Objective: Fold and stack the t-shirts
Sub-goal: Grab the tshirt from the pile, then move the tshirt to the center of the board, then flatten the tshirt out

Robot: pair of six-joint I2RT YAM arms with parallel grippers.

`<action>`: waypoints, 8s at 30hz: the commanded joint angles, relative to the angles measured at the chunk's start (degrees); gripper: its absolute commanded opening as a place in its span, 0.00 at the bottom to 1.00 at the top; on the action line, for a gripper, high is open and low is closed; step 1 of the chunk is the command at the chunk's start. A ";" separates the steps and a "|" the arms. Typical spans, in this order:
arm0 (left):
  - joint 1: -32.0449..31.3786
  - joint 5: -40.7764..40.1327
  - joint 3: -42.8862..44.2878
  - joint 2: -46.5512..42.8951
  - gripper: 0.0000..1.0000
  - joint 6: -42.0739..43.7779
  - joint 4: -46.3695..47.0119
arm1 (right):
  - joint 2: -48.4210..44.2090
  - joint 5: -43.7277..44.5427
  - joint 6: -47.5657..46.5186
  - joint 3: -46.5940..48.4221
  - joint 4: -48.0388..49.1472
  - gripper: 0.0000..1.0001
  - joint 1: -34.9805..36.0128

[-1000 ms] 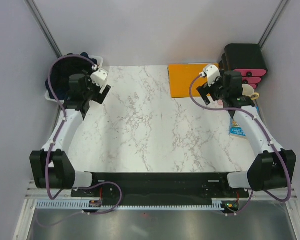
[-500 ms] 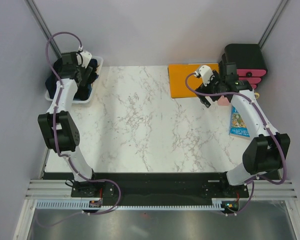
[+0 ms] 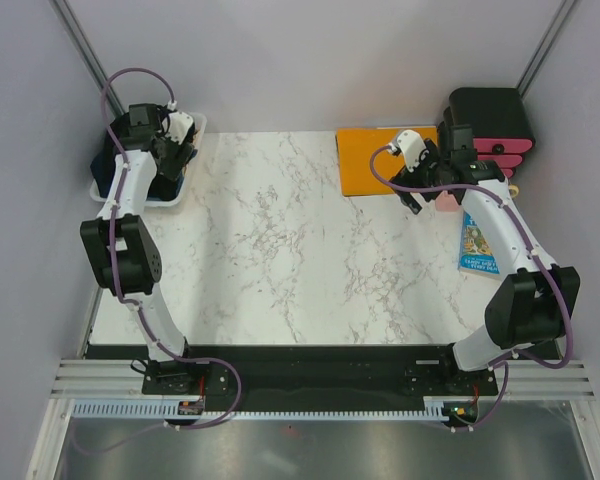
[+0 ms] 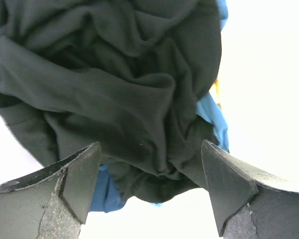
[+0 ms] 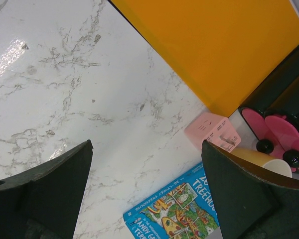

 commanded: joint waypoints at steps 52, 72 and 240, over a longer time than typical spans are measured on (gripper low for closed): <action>-26.47 45.06 6.79 -14.72 0.97 -13.81 -8.88 | -6.88 14.27 14.79 -7.00 19.20 0.98 5.67; -24.02 -3.10 -31.41 -34.22 1.00 -11.17 17.04 | -1.62 14.18 11.89 -6.04 14.72 0.98 7.51; -11.18 7.99 -31.00 -17.53 1.00 -15.66 32.26 | 17.39 31.02 -26.16 18.31 18.99 0.00 30.90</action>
